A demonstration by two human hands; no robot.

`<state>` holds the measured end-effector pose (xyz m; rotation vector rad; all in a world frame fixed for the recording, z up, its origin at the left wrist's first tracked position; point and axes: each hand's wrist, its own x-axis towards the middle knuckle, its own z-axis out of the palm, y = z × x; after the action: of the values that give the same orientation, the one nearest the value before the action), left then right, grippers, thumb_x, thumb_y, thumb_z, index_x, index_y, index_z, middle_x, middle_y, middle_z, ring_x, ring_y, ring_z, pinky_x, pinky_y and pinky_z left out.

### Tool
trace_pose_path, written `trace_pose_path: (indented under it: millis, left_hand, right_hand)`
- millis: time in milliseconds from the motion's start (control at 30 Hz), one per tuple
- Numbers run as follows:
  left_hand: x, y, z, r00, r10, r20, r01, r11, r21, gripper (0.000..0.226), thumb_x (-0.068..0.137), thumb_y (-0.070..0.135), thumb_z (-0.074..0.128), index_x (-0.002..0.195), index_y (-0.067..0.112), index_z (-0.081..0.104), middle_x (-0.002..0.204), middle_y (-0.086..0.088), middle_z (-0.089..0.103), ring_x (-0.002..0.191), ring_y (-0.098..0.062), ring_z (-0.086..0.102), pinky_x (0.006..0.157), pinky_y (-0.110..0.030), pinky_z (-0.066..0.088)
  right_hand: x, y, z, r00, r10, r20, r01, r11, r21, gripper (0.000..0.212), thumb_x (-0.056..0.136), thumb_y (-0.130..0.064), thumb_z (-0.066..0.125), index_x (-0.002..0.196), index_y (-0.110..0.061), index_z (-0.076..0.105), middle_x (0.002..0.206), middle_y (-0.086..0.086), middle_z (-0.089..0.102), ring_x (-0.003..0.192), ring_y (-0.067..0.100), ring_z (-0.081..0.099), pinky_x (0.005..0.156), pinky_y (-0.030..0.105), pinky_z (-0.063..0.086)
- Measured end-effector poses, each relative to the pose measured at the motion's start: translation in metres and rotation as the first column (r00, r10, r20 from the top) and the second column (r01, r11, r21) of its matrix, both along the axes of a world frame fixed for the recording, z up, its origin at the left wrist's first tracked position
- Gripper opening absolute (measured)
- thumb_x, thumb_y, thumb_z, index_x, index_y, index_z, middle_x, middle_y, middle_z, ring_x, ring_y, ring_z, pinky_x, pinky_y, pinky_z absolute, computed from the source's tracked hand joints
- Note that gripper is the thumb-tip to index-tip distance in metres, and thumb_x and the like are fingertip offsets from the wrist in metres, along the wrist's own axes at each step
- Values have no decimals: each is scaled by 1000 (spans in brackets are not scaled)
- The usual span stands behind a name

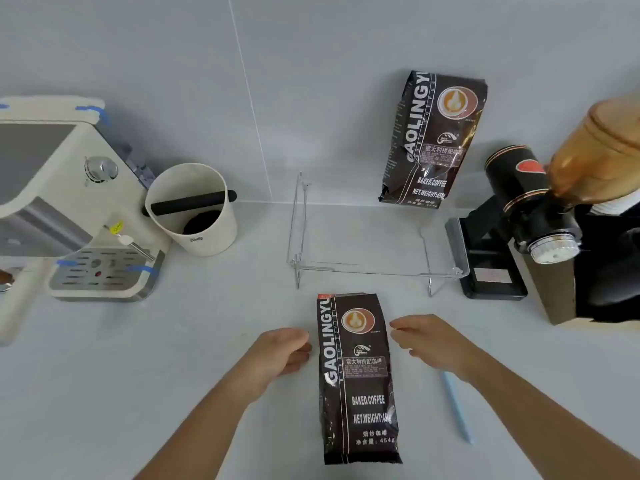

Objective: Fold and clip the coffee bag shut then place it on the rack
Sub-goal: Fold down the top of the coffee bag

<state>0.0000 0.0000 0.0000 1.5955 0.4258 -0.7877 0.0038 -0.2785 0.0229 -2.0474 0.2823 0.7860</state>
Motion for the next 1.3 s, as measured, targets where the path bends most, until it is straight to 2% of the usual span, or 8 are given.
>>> trace_pose_path:
  millis: [67,200,567,767,967,1067,1200,1300]
  left_hand:
    - [0,-7,-5,999,18,-28,-19,999,-31,22,93,30,56,102,14,70,106,-11,74,94,-23,68,90,-34,52]
    - [0,-19,-14,998,13,-66,-17,998,-60,25,92,34,56,106,20,71,111,-8,75,110,-30,66,96,-37,50]
    - [5,-33,-16,988,125,-88,-137,981,-139,22,89,18,64,106,4,65,103,-14,76,87,-23,72,84,-35,55]
    - [-3,-33,-2,985,163,-52,-170,967,-190,22,89,8,60,109,16,62,103,-12,75,84,-22,73,72,-34,54]
    - [-11,-37,17,977,205,66,-188,961,-202,15,89,8,61,103,8,66,103,-18,75,84,-22,73,80,-34,58]
    - [-11,-39,30,963,229,144,-198,959,-204,11,90,8,60,94,4,70,97,-18,76,84,-23,70,86,-37,55]
    - [-14,-39,46,935,236,264,-183,960,-211,12,91,5,59,90,0,70,83,-13,77,78,-24,70,75,-31,57]
    - [-24,-39,56,911,248,330,-176,956,-234,12,90,4,60,88,4,73,82,-12,78,75,-21,73,69,-25,59]
  right_hand:
    - [0,4,-8,997,-71,-7,71,997,33,21,91,-28,58,100,-13,70,81,-2,65,77,15,57,80,34,47]
    - [-8,16,-21,976,-193,-104,208,966,157,19,93,-26,55,100,-20,73,97,5,77,84,15,65,85,35,53]
    - [-3,36,-29,901,-373,-222,428,849,311,19,91,-24,63,105,-13,67,98,5,78,78,14,73,64,26,52]
    - [-11,35,-23,910,-385,-151,414,850,325,27,85,-28,71,108,-16,65,103,5,77,94,22,73,88,44,57]
    - [-23,36,-1,927,-375,-28,357,855,377,24,80,-39,73,101,-30,67,99,4,77,93,23,73,86,44,58]
    - [-27,38,12,924,-380,38,339,863,373,13,86,-34,66,92,-22,70,94,10,77,86,21,73,77,40,55]
    - [-34,40,28,906,-402,132,332,869,366,25,86,-30,63,83,-5,64,90,28,69,74,23,60,69,40,43]
    - [-41,39,41,879,-431,204,324,854,407,22,89,-14,64,86,8,62,88,29,71,72,25,64,69,40,49]
